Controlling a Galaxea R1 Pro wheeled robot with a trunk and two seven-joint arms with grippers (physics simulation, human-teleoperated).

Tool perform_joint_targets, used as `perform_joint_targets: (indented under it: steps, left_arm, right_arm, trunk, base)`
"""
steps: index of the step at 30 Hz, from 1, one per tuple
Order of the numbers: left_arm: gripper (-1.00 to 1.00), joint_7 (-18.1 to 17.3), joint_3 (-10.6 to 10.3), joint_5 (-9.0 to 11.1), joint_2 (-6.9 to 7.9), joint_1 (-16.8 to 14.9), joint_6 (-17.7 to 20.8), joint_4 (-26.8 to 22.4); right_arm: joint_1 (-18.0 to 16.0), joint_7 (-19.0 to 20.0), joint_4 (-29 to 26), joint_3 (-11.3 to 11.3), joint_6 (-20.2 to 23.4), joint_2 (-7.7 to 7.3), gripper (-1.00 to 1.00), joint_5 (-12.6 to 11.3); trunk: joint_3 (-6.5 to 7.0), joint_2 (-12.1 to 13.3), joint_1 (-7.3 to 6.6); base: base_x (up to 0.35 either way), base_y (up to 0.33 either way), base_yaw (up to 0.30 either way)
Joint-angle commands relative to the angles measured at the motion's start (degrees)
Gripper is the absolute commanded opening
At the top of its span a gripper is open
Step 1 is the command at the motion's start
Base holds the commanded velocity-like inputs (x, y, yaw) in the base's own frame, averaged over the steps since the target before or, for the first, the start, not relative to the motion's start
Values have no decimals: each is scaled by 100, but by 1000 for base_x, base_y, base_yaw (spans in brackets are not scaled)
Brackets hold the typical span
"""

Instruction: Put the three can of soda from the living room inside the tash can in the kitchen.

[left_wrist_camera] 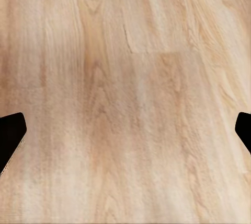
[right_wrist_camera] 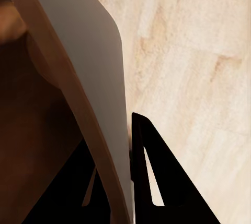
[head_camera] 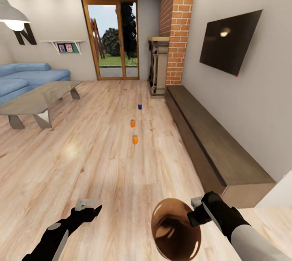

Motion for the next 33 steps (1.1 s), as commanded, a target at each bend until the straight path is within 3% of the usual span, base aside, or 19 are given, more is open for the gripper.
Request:
perform_joint_targets:
  steps: [1, 33]
  left_arm:
    - [100, 0, 0, 0, 0, 1, -2, 0]
    - [100, -7, 0, -1, 0, -4, -11, -3]
  right_arm:
    - [-2, 35, -1, -8, 21, 1, -100, -111]
    - [-2, 28, 7, -14, -30, 9, -100, -121]
  trunk:
    - [0, 0, 0]
    - [0, 0, 0]
  base:
    - [323, 12, 9]
    - [328, 1, 1]
